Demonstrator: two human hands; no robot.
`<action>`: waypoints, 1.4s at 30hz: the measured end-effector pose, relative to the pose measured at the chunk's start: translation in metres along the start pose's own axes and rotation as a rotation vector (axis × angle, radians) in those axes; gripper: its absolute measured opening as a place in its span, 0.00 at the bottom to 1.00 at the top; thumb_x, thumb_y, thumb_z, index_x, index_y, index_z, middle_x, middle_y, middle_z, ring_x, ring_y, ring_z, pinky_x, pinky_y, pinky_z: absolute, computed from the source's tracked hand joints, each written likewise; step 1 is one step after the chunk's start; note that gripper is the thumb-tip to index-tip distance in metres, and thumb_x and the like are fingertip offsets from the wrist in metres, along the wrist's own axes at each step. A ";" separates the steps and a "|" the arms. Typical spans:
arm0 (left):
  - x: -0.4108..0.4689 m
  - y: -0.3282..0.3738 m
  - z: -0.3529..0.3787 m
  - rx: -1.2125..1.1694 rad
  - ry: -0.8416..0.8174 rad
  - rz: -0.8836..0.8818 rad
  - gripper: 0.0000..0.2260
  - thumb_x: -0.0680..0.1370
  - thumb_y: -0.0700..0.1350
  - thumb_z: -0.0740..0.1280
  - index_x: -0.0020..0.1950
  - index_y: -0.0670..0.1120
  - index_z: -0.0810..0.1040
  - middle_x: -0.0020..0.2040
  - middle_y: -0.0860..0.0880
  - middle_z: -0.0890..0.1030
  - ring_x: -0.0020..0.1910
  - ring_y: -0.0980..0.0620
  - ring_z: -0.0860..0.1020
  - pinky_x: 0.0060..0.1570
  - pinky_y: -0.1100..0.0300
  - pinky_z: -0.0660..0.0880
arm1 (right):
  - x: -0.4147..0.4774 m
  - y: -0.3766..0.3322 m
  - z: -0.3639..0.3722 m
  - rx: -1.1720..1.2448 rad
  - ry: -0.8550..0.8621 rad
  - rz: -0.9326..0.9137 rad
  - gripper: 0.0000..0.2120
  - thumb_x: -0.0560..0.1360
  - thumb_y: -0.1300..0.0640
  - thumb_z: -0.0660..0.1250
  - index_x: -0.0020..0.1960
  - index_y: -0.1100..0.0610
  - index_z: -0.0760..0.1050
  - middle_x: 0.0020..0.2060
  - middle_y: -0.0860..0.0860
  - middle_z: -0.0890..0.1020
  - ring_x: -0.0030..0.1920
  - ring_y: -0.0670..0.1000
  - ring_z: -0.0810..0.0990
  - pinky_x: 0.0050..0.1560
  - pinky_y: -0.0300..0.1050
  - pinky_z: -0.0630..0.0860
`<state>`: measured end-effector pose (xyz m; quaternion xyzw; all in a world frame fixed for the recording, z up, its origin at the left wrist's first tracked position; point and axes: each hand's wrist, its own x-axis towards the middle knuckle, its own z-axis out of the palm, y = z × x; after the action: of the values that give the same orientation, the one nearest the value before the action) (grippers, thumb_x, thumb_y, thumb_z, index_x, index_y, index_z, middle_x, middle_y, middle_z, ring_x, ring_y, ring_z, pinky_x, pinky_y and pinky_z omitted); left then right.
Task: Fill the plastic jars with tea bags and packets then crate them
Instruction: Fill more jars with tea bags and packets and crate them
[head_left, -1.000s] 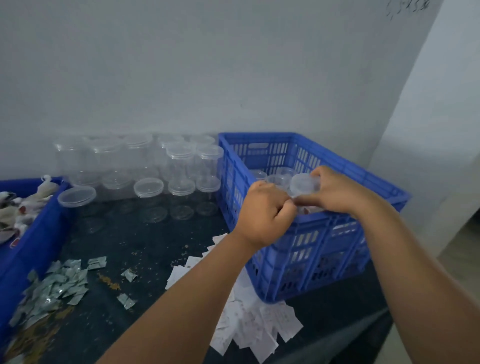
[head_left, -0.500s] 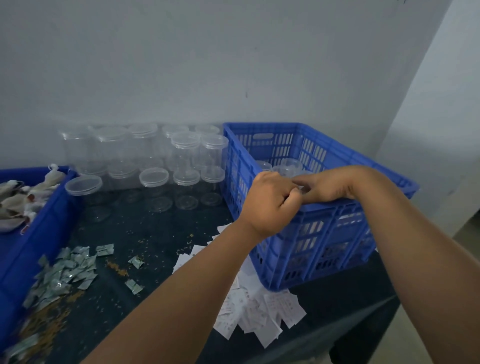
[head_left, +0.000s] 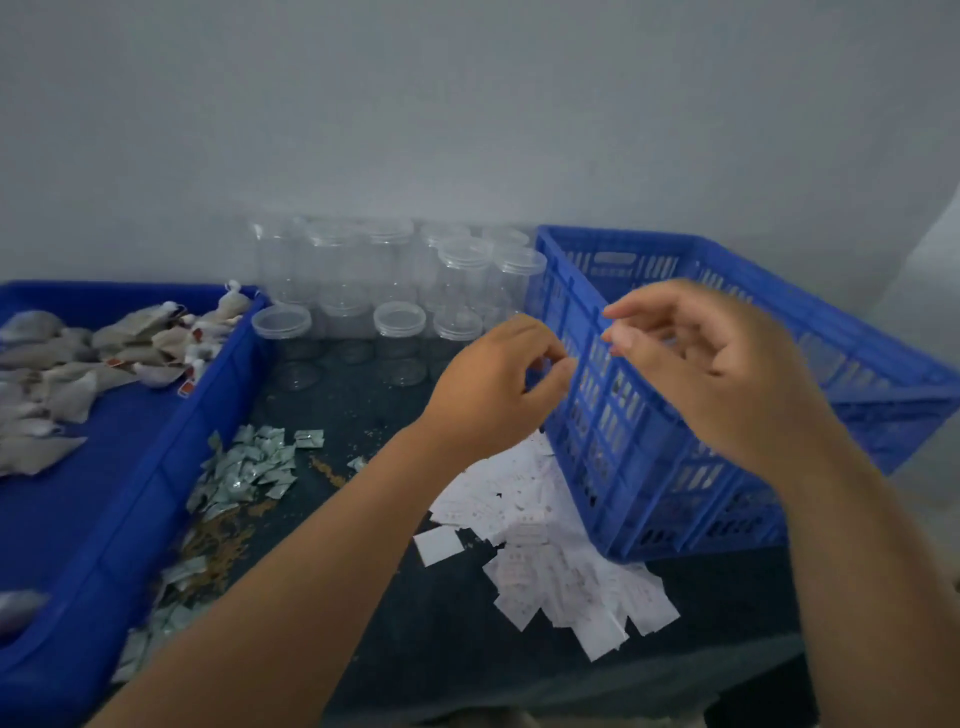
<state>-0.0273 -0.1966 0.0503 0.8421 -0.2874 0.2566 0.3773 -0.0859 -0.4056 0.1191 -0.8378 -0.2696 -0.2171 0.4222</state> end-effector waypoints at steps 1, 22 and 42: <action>-0.013 -0.013 -0.005 0.044 -0.015 -0.038 0.08 0.83 0.48 0.69 0.46 0.48 0.79 0.42 0.54 0.77 0.41 0.56 0.74 0.40 0.61 0.71 | -0.011 -0.003 0.020 0.035 -0.024 0.003 0.05 0.82 0.44 0.68 0.56 0.39 0.82 0.51 0.41 0.87 0.54 0.46 0.87 0.53 0.35 0.80; -0.159 -0.204 -0.003 0.248 0.032 -0.664 0.15 0.78 0.64 0.61 0.38 0.56 0.74 0.38 0.59 0.77 0.36 0.62 0.75 0.32 0.63 0.67 | 0.178 0.094 0.229 -0.494 0.088 0.127 0.35 0.78 0.44 0.74 0.79 0.58 0.68 0.73 0.61 0.72 0.75 0.63 0.69 0.76 0.55 0.64; -0.159 -0.205 -0.002 0.216 0.034 -0.664 0.16 0.79 0.61 0.64 0.36 0.54 0.72 0.37 0.56 0.75 0.36 0.59 0.74 0.32 0.61 0.65 | 0.188 0.089 0.214 -0.486 0.195 -0.198 0.30 0.77 0.46 0.77 0.74 0.55 0.75 0.76 0.60 0.68 0.78 0.60 0.66 0.76 0.52 0.69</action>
<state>-0.0010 -0.0363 -0.1519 0.9205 0.0372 0.1628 0.3534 0.1424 -0.2232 0.0602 -0.8593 -0.2481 -0.3950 0.2096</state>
